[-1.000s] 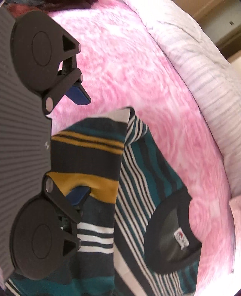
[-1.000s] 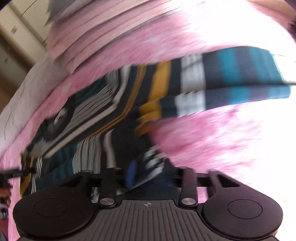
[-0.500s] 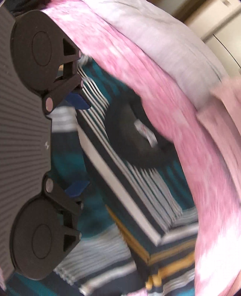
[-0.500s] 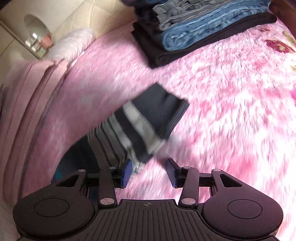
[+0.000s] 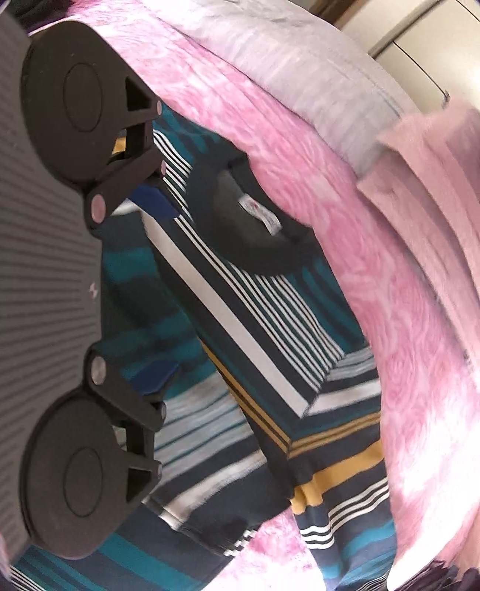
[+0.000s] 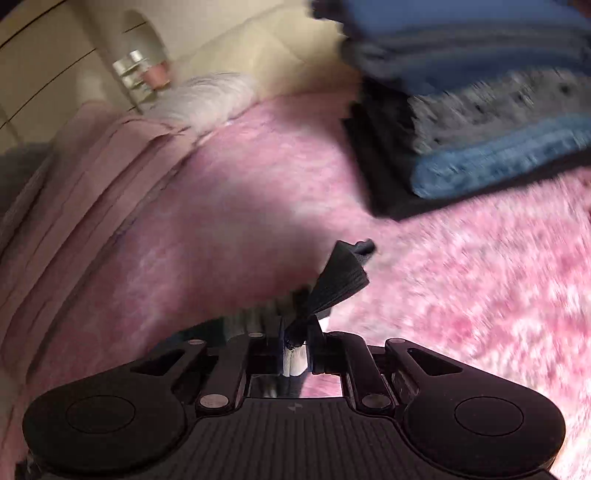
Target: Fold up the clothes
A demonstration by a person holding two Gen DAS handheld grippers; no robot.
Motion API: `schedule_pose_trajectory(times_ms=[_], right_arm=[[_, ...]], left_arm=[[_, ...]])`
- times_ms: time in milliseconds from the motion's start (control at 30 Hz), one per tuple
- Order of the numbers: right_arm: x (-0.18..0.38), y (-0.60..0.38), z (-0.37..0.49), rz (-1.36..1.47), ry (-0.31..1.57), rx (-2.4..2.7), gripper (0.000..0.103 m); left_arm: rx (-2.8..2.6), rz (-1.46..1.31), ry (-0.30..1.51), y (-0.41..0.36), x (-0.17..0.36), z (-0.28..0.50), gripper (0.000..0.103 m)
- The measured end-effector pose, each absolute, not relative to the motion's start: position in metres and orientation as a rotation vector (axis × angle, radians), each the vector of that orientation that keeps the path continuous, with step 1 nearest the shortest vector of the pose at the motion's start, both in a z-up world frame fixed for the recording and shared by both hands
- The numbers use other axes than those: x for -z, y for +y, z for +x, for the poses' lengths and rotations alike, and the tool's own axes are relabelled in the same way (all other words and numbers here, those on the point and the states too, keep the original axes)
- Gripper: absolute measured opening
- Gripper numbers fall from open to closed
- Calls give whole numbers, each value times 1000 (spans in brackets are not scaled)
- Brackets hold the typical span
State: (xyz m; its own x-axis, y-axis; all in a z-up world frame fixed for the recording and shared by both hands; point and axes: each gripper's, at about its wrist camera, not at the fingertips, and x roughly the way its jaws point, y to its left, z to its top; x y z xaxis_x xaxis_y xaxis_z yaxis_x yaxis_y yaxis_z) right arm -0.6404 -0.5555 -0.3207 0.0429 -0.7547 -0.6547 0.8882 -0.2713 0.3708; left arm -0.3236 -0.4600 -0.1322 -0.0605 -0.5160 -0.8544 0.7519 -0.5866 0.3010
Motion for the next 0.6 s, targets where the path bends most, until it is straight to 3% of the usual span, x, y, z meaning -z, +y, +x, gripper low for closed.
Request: schedule_pose_trajectory(times_ms=[167,300,467,600], right_arm=[[234,-546,-474,540,227,1299,10],[199,-477,-311,306,225,897,10],[281,-396,-153,274,507,471,10],[326,-378,-108,330,642,443,10]], left_arm=[[1759,1236,325,-445,116,-253,82],[1696,1194,362,-429,105,-174,82],[1599,1147,445,-415,107,-82,82],[1579,1113,484,-407,115,-38,82]])
